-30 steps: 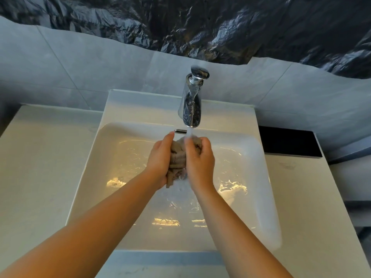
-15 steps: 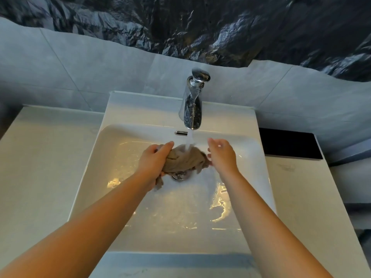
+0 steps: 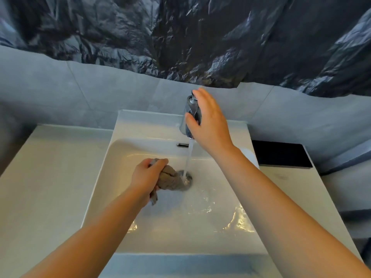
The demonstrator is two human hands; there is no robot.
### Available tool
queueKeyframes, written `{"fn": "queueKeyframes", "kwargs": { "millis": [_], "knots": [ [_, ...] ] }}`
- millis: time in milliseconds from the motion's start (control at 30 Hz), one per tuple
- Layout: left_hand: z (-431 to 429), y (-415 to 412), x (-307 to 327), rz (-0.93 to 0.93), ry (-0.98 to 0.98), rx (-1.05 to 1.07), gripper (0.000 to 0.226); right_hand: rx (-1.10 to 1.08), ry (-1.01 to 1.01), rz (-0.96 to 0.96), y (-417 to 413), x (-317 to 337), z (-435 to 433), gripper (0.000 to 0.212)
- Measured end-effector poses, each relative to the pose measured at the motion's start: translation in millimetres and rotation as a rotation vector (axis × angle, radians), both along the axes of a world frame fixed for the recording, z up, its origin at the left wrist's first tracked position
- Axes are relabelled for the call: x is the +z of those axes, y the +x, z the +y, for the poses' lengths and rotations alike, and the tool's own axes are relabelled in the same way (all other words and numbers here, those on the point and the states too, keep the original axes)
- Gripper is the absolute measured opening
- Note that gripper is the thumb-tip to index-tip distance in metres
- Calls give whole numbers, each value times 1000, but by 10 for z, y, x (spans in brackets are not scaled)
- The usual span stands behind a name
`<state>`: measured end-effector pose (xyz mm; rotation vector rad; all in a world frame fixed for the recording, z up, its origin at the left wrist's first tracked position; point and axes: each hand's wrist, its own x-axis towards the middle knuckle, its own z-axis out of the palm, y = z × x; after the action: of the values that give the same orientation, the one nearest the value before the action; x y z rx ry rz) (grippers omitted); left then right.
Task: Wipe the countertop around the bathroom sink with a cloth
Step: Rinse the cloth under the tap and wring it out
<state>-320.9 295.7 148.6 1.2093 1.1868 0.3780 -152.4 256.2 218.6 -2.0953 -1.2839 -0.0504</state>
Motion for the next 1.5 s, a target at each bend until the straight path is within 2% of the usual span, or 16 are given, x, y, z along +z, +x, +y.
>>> {"fn": "queueKeyframes", "kwargs": {
  "millis": [267,467,533,700,800,900,1000,1133,1400,1500],
  "knots": [
    [17,-229,66,-8,54,30,23,-22,-14,16,-104,-17,-45,60],
    [67,-345,113,-16,62,35,27,26,-143,11,-235,-182,-267,64],
    [82,-356,149,-7,77,8,27,19,-137,97,-246,-80,-280,60],
    [65,-357,333,-29,81,-103,30,-46,148,392,-508,-46,-690,37],
    [38,-336,461,-102,9,-169,33,12,48,691,-635,-187,-979,20],
    [-23,-293,557,-167,-67,-238,28,128,-24,890,-743,-287,-1109,24],
    [-104,-256,594,-184,-120,-272,24,134,12,930,-831,-394,-1132,23],
    [-141,-267,627,-152,-86,-317,23,-22,89,908,-798,-490,-1148,6],
    [-87,-313,795,-106,-108,-473,18,18,86,899,-783,-488,-1183,19],
    [-69,-296,827,-119,-113,-512,18,2,140,899,-806,-489,-1163,14]
  ]
}}
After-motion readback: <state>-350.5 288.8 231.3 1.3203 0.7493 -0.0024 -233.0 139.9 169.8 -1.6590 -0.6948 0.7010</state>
